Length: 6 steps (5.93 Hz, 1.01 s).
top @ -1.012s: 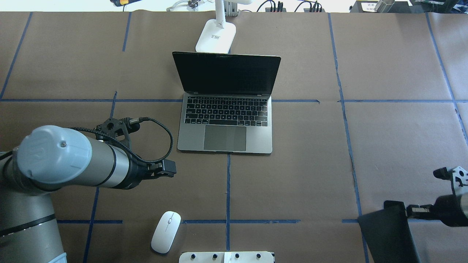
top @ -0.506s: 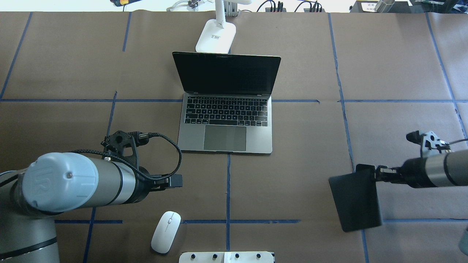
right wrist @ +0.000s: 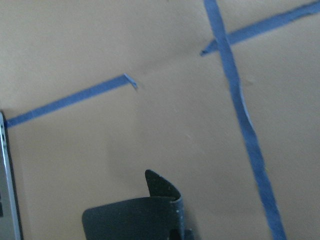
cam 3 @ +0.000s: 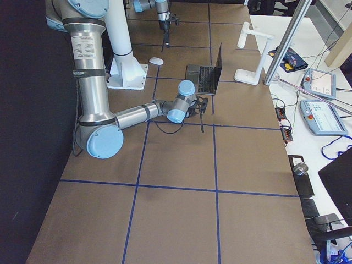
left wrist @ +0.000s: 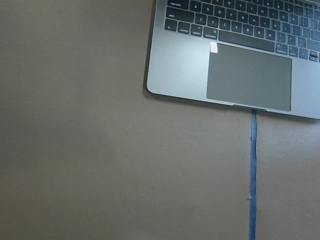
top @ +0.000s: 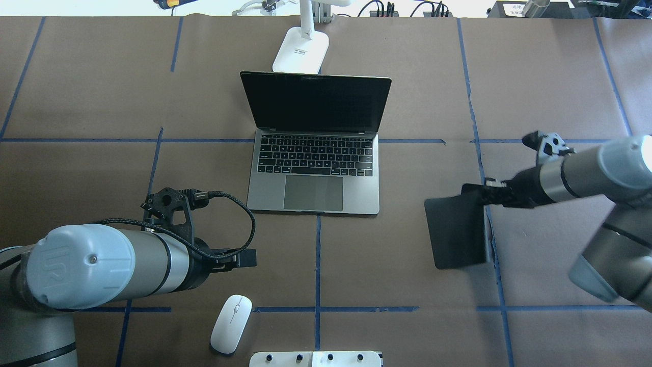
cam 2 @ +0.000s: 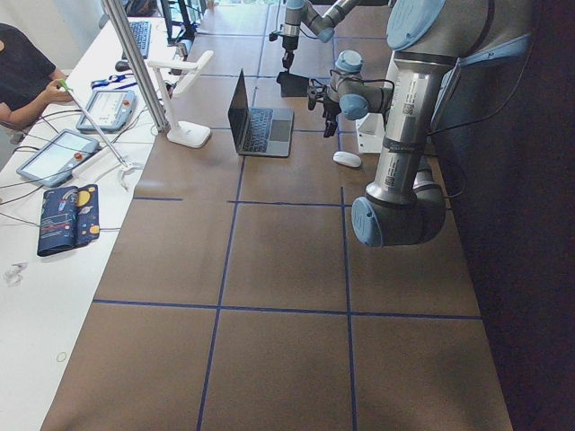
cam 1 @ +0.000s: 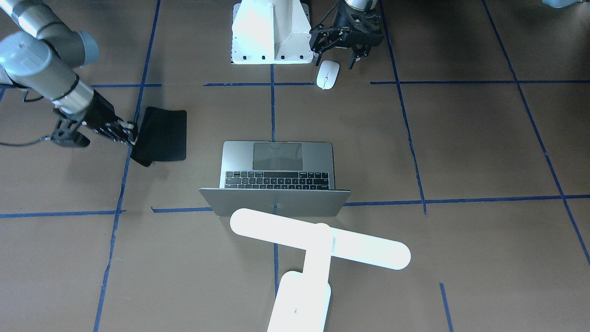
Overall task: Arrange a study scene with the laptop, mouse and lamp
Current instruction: 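Grasp the black mouse pad with the right gripper and carry it beside the laptop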
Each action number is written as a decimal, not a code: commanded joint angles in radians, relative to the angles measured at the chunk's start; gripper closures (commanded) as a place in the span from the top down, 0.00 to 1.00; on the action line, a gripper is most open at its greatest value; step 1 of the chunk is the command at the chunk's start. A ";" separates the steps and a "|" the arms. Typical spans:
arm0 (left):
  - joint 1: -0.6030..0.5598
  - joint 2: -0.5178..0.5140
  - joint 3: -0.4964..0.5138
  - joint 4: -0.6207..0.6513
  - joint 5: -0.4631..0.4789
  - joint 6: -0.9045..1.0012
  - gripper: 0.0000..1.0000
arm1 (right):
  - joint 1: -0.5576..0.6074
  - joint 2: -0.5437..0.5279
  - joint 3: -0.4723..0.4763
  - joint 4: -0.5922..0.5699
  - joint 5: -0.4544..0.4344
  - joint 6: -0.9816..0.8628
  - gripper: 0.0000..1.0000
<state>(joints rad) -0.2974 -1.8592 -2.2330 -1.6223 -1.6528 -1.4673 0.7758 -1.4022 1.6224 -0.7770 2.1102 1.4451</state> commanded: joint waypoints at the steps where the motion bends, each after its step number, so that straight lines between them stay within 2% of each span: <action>1: 0.014 0.018 0.000 -0.001 0.005 0.002 1.00 | 0.040 0.197 -0.184 -0.007 0.011 0.000 0.00; 2: 0.014 0.018 0.000 -0.001 0.005 0.004 1.00 | 0.046 0.259 -0.225 -0.039 0.010 -0.005 0.00; 4: 0.064 0.058 0.010 0.001 0.013 0.018 1.00 | 0.045 0.276 -0.231 -0.051 0.008 -0.008 0.00; 5: 0.076 0.060 0.012 0.002 0.015 0.054 1.00 | 0.045 0.278 -0.233 -0.056 0.007 -0.006 0.18; 6: 0.099 0.060 0.036 0.004 0.015 0.058 1.00 | 0.045 0.298 -0.231 -0.091 0.005 0.000 0.99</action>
<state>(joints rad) -0.2191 -1.8016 -2.2147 -1.6198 -1.6391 -1.4213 0.8208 -1.1196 1.3914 -0.8421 2.1169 1.4404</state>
